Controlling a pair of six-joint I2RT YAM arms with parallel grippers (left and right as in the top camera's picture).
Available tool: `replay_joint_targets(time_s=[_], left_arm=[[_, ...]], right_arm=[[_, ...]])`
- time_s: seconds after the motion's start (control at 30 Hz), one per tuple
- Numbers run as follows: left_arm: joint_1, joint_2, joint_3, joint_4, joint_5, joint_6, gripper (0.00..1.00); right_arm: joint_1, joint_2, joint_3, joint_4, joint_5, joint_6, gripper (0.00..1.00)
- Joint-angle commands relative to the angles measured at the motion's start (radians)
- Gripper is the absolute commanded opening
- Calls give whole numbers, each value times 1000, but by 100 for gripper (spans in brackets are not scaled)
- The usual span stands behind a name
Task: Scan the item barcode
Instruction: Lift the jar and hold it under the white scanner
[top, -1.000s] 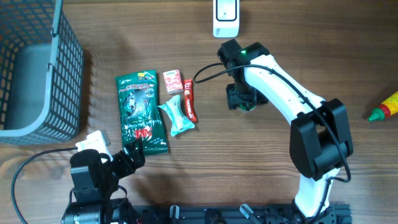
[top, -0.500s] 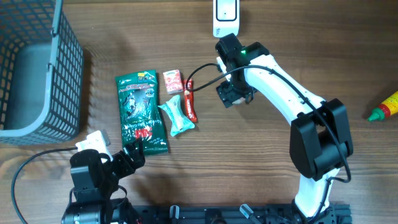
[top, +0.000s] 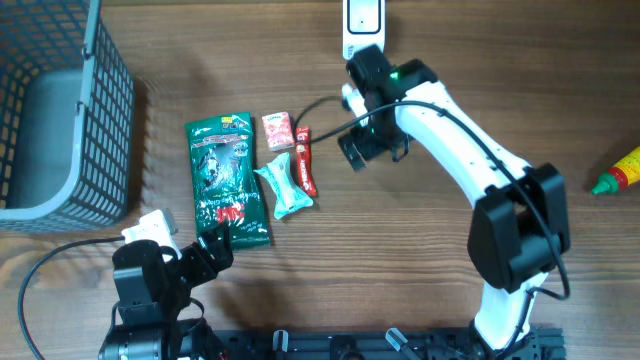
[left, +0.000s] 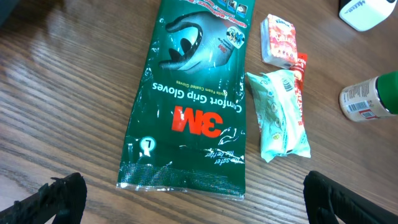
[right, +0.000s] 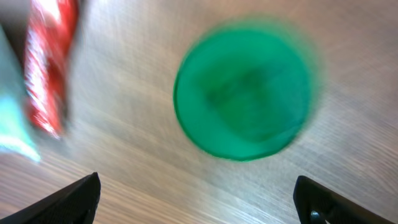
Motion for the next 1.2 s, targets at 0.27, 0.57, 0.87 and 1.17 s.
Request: replay_joint_targets(time_s=[0.27,0.57,0.87,1.17], left_arm=[[7,1,-9,2,-10,13,100],[7,1,-9,2,-9,13,100],[7,1,-9,2,-9,13,100],[7,1,-9,2,-9,13,100]], right_arm=[[-4,37,48,204,42,658,100],[-18,109,50,219,135,723,100],[-27,99,121,196,118,618,100],[-31,99,129,123,176,664,100]])
